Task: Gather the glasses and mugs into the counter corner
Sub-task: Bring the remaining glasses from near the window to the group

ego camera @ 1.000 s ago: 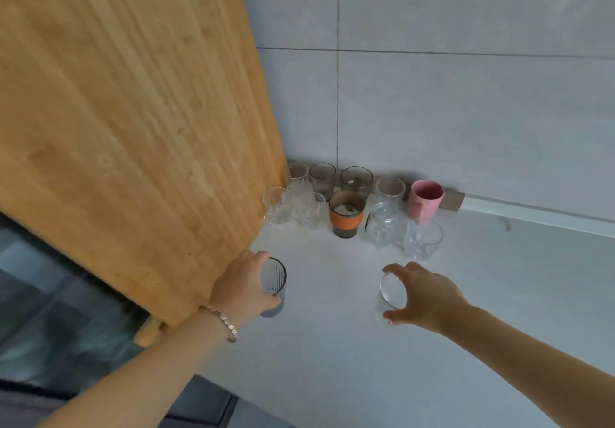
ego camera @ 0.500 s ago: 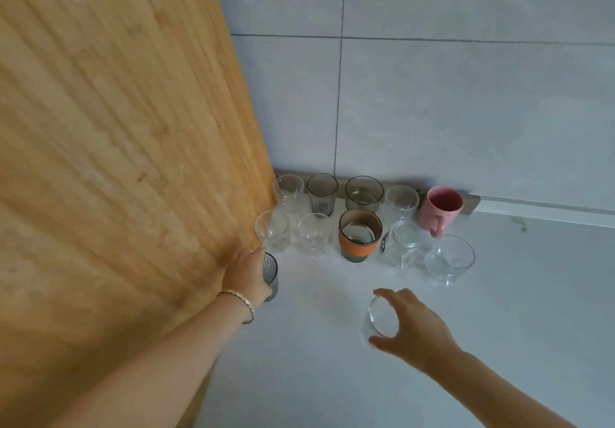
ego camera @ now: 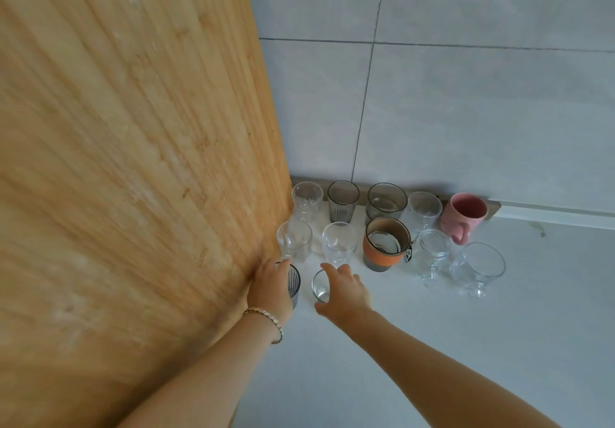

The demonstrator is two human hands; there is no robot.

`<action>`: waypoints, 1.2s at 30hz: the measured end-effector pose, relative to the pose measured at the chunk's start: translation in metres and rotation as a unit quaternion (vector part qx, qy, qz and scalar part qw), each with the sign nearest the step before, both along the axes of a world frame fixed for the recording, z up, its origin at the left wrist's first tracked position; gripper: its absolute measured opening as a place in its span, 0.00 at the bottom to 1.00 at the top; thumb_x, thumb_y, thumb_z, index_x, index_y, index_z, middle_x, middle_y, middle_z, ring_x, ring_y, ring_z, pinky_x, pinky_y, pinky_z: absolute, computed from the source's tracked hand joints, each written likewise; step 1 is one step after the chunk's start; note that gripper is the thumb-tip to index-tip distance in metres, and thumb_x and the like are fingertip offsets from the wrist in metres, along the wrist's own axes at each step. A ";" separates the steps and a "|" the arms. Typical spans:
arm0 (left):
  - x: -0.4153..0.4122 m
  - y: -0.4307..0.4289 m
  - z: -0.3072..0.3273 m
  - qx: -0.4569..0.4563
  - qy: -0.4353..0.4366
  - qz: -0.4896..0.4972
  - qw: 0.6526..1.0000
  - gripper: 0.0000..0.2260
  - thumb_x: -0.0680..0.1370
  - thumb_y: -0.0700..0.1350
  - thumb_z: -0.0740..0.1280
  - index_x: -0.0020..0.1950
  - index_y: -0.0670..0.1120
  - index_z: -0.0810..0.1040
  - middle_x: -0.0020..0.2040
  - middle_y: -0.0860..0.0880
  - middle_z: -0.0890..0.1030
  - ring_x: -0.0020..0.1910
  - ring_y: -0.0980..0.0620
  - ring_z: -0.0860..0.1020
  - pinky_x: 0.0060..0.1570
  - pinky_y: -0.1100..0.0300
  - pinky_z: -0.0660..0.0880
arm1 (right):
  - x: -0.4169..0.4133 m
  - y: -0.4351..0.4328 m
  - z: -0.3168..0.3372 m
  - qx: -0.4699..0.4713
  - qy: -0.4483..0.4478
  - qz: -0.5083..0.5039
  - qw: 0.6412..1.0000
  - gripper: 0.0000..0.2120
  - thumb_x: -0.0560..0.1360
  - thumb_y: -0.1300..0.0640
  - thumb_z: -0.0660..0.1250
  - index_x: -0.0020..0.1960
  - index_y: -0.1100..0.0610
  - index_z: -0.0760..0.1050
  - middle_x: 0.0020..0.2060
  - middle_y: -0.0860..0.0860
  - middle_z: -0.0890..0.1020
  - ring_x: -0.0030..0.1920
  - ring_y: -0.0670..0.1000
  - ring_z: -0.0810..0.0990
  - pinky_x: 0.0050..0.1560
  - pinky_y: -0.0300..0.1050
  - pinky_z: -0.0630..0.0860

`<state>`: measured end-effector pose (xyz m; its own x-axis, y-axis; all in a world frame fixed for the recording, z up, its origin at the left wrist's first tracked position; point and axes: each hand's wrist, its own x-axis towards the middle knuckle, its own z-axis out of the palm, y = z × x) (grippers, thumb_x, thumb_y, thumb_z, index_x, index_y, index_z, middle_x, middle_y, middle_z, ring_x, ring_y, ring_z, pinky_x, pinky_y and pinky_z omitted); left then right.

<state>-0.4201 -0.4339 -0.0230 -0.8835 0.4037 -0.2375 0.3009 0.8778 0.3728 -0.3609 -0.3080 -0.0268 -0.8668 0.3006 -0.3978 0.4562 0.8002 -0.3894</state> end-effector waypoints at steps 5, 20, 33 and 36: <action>-0.001 -0.004 -0.002 -0.006 -0.004 -0.009 1.000 0.31 0.72 0.34 0.66 0.73 0.48 0.61 0.70 0.46 0.66 0.70 0.46 0.65 0.67 0.56 0.69 | 0.016 0.001 -0.001 -0.022 0.000 -0.031 0.999 0.48 0.71 0.50 0.72 0.77 0.54 0.43 0.71 0.54 0.62 0.69 0.55 0.67 0.64 0.49 0.71; 0.112 0.161 0.055 -0.137 -0.007 -0.305 0.943 0.15 0.77 0.49 0.60 0.61 0.44 0.72 0.61 0.44 0.77 0.51 0.45 0.75 0.50 0.56 0.71 | 0.240 0.160 0.016 -0.063 -0.181 -0.181 0.965 0.22 0.75 0.48 0.64 0.67 0.51 0.68 0.64 0.50 0.74 0.62 0.50 0.76 0.64 0.46 0.71; 0.462 0.408 0.052 -0.180 -0.006 -0.593 0.785 0.11 0.76 0.47 0.60 0.52 0.42 0.76 0.59 0.42 0.80 0.55 0.45 0.77 0.51 0.58 0.72 | 0.666 0.265 0.084 -0.026 -0.193 -0.430 0.882 0.18 0.80 0.56 0.54 0.66 0.63 0.71 0.66 0.57 0.74 0.66 0.57 0.72 0.64 0.48 0.69; 0.539 0.448 0.055 -0.180 0.004 -0.648 0.740 0.04 0.75 0.46 0.61 0.41 0.48 0.74 0.49 0.42 0.80 0.47 0.44 0.77 0.40 0.60 0.69 | 0.755 0.277 0.081 -0.034 -0.228 -0.477 0.848 0.14 0.79 0.56 0.56 0.52 0.65 0.76 0.50 0.59 0.79 0.51 0.57 0.78 0.52 0.49 0.73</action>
